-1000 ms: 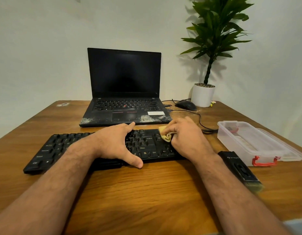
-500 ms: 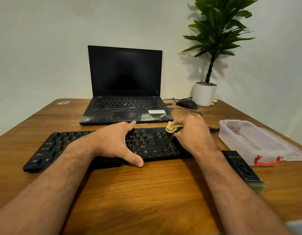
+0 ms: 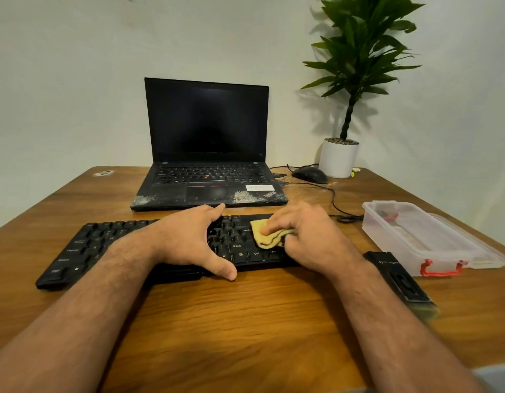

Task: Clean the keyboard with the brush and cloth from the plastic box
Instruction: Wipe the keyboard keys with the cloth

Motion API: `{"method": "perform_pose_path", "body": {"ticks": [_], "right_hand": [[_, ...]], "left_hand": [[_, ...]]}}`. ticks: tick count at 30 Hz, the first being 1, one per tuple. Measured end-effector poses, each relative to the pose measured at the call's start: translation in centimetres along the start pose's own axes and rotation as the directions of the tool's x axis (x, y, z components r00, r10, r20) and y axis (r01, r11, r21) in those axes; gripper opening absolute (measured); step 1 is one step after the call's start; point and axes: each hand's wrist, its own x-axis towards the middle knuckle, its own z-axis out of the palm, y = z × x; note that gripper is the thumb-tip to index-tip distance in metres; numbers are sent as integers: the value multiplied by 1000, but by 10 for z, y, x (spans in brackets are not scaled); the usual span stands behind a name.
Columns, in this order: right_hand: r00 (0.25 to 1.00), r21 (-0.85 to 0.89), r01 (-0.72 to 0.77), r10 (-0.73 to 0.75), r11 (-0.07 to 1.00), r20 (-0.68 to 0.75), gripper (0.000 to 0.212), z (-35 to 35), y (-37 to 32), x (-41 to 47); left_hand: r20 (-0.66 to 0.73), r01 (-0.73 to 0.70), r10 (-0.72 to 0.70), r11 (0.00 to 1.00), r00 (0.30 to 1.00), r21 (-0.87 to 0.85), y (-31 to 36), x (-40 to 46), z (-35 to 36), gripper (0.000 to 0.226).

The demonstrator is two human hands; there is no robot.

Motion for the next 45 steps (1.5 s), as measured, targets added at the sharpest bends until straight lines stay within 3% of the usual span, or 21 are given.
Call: {"method": "perform_pose_path", "body": {"ticks": [4, 9, 16, 19, 24, 28, 34, 37, 39, 42, 45], "right_hand": [[978, -47, -159, 151, 986, -147, 36, -5, 14, 6], [995, -15, 98, -97, 995, 13, 49, -3, 2, -2], [990, -104, 28, -42, 994, -136, 43, -2, 5, 3], [994, 22, 105, -105, 994, -26, 44, -3, 5, -4], [980, -65, -106, 93, 992, -175, 36, -8, 13, 3], [998, 157, 57, -51, 986, -39, 40, -7, 7, -5], [992, 186, 122, -114, 975, -55, 42, -3, 6, -4], [986, 90, 169, -169, 981, -9, 45, -2, 1, -5], [990, 75, 139, -138, 987, -19, 42, -2, 1, -5], [988, 0, 20, -20, 1000, -150, 33, -6, 5, -1], [979, -51, -111, 101, 992, -178, 40, -8, 10, 1]], "left_hand": [[-6, -4, 4, 1000, 1000, -3, 0, 0, 1, 149], [-6, -7, 7, 1000, 1000, 8, 1, -1, 0, 146], [-13, -18, 18, 1000, 1000, -1, -2, -1, 1, 148], [-20, -16, 16, 1000, 1000, -9, -3, -2, 0, 150], [-25, -21, 20, 1000, 999, -20, -1, -2, 1, 147], [-13, -16, 16, 1000, 1000, -15, -1, -2, 0, 149], [-3, -2, 2, 1000, 1000, -10, 2, -3, 0, 149], [-2, -3, 3, 1000, 1000, -7, 0, -2, 0, 151], [0, -6, 6, 1000, 1000, -10, 0, -1, 0, 152], [5, -3, 3, 1000, 1000, -11, -1, 0, 0, 154], [19, -2, 3, 1000, 1000, -30, 5, 3, -2, 153]]}}
